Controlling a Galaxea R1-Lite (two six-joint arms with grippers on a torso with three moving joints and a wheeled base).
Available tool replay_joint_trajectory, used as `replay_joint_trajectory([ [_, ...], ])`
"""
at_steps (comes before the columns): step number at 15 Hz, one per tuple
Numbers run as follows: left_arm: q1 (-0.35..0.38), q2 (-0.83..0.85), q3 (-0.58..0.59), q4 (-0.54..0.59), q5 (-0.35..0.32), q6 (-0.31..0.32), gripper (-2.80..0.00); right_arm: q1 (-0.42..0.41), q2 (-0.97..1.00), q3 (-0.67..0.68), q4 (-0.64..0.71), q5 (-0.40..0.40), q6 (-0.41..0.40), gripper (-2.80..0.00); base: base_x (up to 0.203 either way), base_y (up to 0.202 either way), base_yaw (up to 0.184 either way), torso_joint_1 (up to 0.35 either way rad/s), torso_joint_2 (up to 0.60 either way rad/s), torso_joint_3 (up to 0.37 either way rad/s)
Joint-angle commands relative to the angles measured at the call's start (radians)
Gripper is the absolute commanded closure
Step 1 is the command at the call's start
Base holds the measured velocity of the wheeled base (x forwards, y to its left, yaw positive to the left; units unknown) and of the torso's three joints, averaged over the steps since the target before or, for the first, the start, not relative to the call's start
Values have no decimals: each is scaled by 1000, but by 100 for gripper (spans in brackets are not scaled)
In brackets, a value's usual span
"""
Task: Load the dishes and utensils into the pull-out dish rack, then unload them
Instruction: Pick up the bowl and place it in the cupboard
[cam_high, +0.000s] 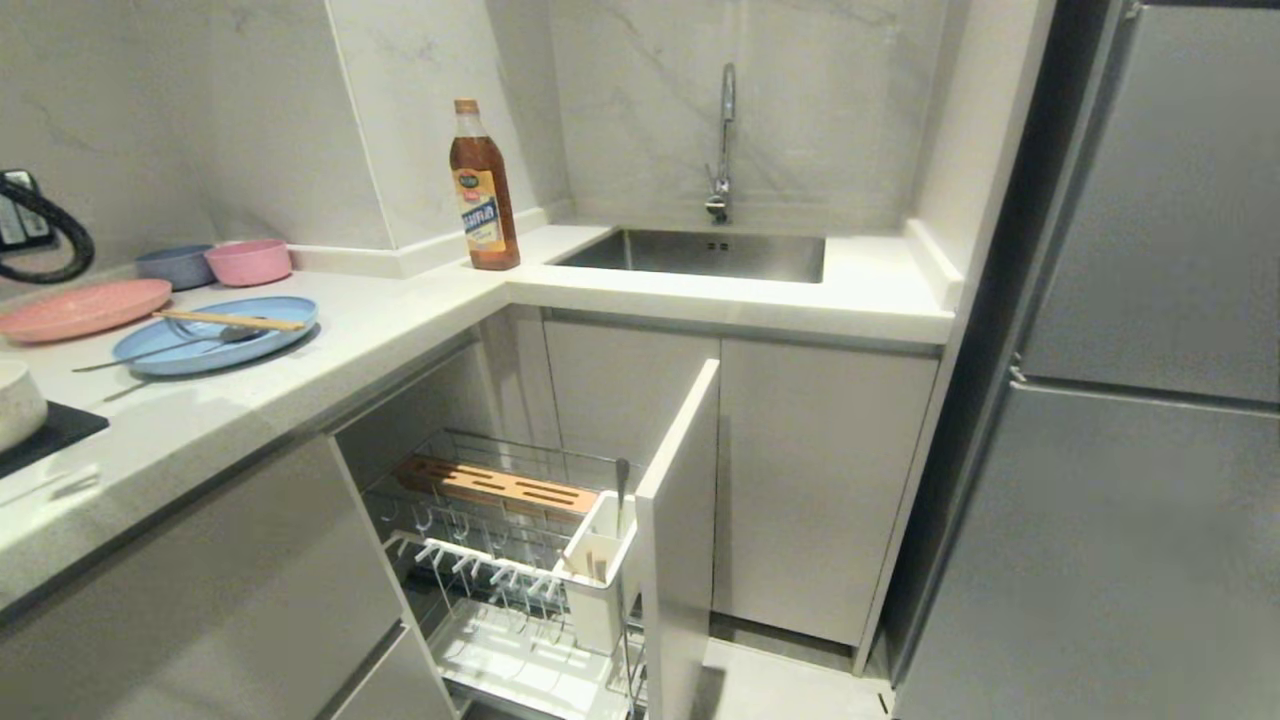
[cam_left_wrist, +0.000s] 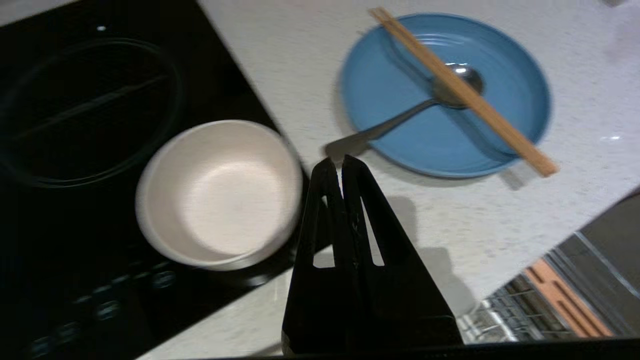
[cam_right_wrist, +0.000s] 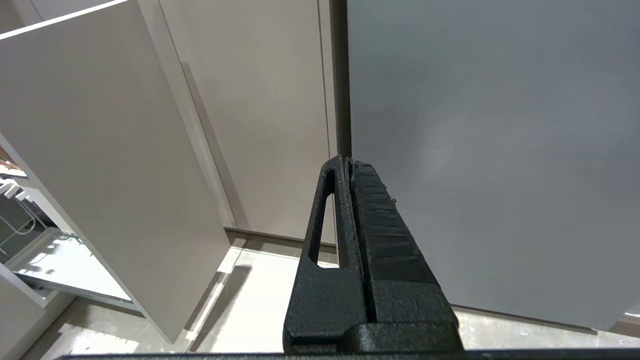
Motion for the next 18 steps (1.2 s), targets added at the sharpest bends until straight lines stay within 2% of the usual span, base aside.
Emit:
replay_joint_trajectory([
  [1,46,-45,2,36,-7,21,0,0,1,0,0,0,0,0,0,0,0,0,0,0],
  [4,79,-76,2,147,-131,37,0,0,1,0,0,-1,0,0,0,0,0,0,0,0],
  [5,86,-79,3,158,-154,38,0,0,1,0,0,0,0,0,0,0,0,0,0,0],
  [6,89,-76,6,159,-164,36,-280,0,1,0,0,-1,0,0,0,0,0,0,0,0],
  [10,141,-42,7,160,-165,44,-280,0,1,0,0,-1,0,0,0,0,0,0,0,0],
  [18,175,94,-2,143,-202,146,-280,0,1,0,0,-1,0,0,0,0,0,0,0,0],
])
